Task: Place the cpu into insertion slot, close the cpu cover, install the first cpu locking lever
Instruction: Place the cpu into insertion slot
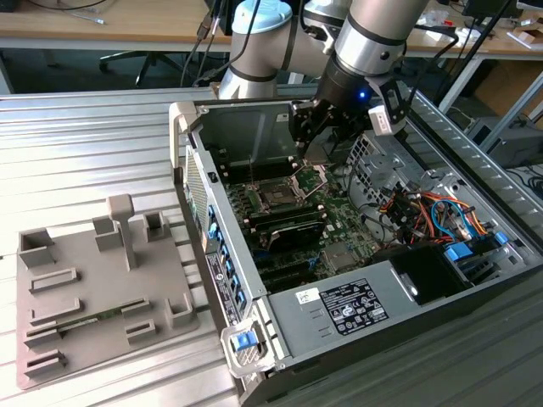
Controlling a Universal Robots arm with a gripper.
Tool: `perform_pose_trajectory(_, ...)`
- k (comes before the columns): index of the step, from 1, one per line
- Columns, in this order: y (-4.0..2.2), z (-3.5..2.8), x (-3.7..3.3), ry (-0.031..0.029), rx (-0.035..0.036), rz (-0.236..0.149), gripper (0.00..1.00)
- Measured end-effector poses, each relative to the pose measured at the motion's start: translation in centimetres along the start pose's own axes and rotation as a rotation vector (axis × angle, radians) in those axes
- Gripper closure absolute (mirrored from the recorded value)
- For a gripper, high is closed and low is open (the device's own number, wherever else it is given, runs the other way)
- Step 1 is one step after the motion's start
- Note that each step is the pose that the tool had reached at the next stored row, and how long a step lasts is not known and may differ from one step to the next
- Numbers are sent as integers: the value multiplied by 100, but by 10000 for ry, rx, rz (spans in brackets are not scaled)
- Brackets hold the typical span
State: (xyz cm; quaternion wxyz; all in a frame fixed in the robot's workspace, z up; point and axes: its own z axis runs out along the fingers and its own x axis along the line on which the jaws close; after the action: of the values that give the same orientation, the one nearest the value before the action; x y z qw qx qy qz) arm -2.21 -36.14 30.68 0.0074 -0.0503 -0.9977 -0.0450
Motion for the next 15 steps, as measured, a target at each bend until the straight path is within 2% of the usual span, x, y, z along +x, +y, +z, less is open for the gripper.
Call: perform_pose_trajectory(15, -1, 10, 0, -68, -8, 748, 45)
